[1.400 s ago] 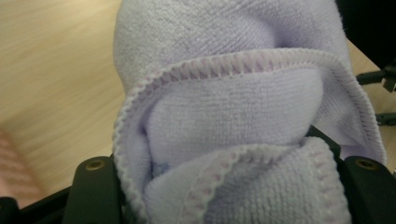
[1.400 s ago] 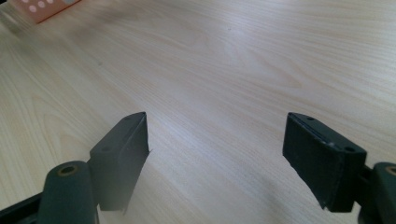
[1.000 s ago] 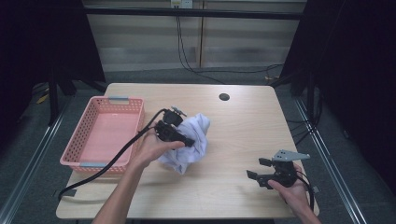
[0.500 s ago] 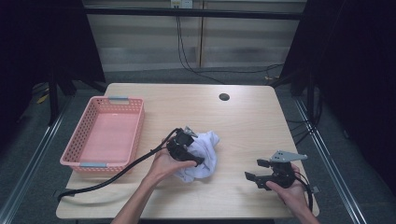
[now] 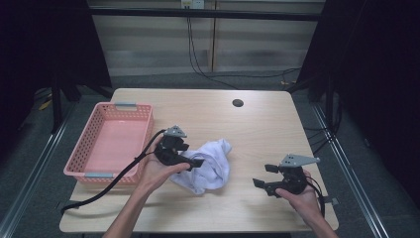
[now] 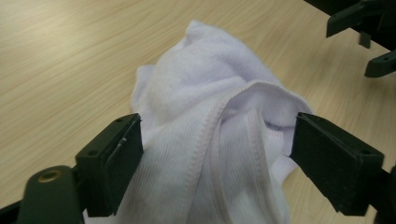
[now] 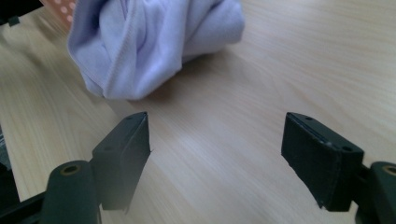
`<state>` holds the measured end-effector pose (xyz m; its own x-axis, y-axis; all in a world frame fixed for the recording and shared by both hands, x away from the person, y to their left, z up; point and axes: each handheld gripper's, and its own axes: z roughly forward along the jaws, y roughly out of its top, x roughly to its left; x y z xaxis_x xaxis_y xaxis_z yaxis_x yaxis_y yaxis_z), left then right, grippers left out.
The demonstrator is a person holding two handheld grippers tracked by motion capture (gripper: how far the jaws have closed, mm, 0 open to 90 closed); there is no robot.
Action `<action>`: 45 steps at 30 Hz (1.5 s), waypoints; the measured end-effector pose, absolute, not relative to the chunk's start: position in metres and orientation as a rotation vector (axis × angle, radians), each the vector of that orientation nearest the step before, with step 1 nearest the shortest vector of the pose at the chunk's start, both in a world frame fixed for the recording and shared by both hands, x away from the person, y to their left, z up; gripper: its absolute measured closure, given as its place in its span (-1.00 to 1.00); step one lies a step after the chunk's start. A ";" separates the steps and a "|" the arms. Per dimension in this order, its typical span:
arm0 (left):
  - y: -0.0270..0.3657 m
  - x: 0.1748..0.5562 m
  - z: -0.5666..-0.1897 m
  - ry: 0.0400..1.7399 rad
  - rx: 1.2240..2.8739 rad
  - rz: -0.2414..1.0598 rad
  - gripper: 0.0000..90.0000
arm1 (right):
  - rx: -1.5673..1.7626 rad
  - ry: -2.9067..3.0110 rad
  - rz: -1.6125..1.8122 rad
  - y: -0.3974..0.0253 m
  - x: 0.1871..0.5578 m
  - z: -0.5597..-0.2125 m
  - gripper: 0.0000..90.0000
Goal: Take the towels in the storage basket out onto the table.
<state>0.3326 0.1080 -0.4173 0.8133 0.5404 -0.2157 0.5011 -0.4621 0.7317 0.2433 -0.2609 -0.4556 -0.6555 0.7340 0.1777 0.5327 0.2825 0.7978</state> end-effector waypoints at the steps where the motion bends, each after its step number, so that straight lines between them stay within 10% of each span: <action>1: 0.108 0.333 -0.417 0.764 2.143 0.059 -0.56 | 1.172 2.326 1.310 -0.261 0.243 -0.456 -0.47; 10: 0.149 0.289 -0.419 0.773 2.070 0.091 -0.03 | 1.051 2.369 1.366 -0.218 0.271 -0.439 -0.14; 30: 0.114 0.304 -0.453 0.780 2.076 0.125 -0.10 | 1.016 2.457 1.388 -0.135 0.338 -0.446 0.39; 36: 0.123 0.315 -0.456 0.823 2.020 0.144 0.77 | 0.997 2.499 1.356 -0.133 0.336 -0.455 0.77; 45: 0.152 0.315 -0.429 0.850 1.843 0.123 0.87 | 1.117 2.256 1.346 -0.171 0.339 -0.428 0.90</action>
